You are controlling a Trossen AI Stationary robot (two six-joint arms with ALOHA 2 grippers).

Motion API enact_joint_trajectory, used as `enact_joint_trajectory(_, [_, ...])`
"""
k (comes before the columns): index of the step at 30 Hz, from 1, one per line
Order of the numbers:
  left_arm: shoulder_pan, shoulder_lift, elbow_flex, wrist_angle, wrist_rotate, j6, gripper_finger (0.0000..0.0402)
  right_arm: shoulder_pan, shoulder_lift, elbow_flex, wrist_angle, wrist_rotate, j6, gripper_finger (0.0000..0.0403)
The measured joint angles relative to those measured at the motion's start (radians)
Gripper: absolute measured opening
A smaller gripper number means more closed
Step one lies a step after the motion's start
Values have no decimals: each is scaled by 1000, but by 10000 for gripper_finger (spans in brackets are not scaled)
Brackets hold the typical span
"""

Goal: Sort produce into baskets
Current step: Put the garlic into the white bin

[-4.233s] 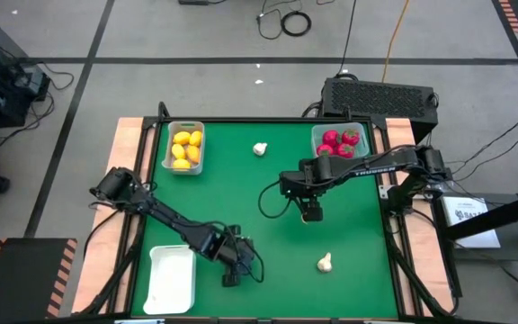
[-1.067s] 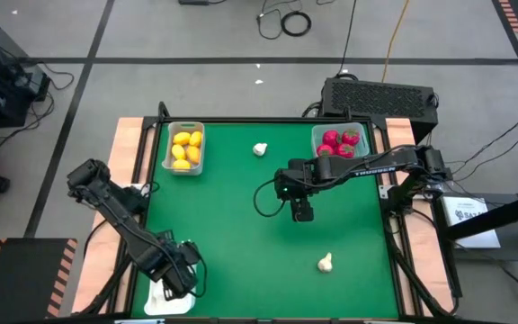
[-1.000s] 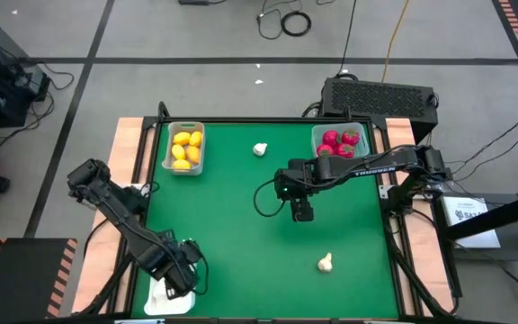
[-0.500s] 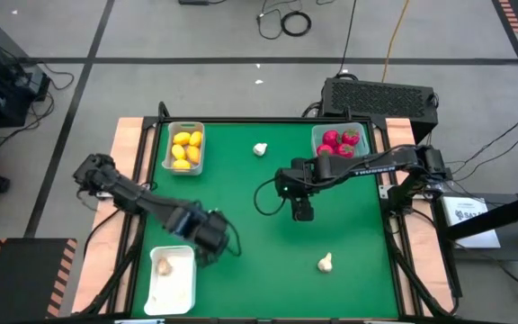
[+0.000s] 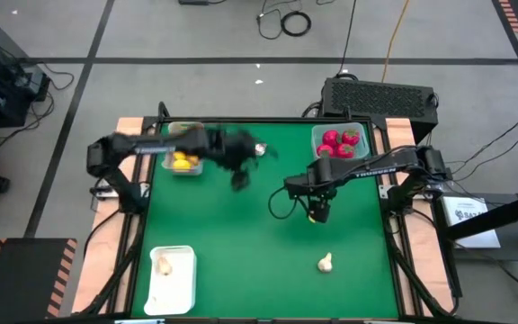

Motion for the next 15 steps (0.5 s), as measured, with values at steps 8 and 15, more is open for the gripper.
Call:
enact_joint_trajectory(8, [255, 94, -2, 144, 29, -409, 258, 115, 0, 0, -51, 2, 207, 270])
enact_joint_trajectory(15, [281, 208, 0, 285, 85, -407, 258, 130, -19, 1, -76, 2, 309, 270])
